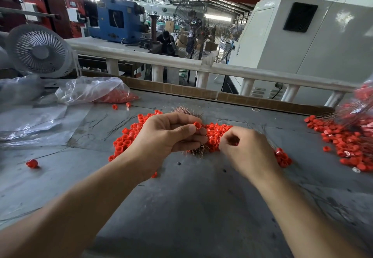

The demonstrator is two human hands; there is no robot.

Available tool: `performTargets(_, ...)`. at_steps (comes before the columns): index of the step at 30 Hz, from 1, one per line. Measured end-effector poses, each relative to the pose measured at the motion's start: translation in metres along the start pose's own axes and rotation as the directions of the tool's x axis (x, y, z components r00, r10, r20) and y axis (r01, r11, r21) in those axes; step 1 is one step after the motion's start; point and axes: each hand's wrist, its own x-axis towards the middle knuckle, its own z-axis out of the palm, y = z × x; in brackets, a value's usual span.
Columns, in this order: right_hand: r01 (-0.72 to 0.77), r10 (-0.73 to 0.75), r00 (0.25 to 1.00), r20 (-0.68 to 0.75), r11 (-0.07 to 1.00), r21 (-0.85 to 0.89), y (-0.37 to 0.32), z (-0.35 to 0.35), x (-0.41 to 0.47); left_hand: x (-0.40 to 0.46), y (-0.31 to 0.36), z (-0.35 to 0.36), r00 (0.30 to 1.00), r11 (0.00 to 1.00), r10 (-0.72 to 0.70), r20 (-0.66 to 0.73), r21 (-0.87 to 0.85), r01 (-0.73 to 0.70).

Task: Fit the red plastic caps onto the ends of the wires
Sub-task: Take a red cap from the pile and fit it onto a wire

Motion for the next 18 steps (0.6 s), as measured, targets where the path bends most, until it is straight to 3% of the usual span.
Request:
performTargets(3, -0.005, 0.014, 1.0, -0.022, 0.922, 0.388, -0.005, -0.001, -0.004, 0.0, 0.0, 0.001, 1.0, 1.0, 0.004, -0.004, 0.001, -0.004)
performTargets(7, -0.002, 0.005, 1.0, -0.002, 0.735, 0.679, -0.022, -0.002, -0.01, 0.0, 0.0, 0.003, 1.0, 1.0, 0.005, -0.017, 0.009, -0.005)
performTargets(9, 0.014, -0.014, 1.0, -0.005, 0.709, 0.705, -0.028, -0.002, -0.012, 0.0, 0.001, 0.004, 1.0, 1.0, 0.002, -0.023, -0.001, -0.002)
performTargets(18, 0.112, -0.058, 0.993, -0.107, 0.777, 0.619, -0.039, -0.002, -0.02, -0.002, -0.001, 0.005, 1.0, 1.0, -0.016, -0.021, -0.008, 0.016)
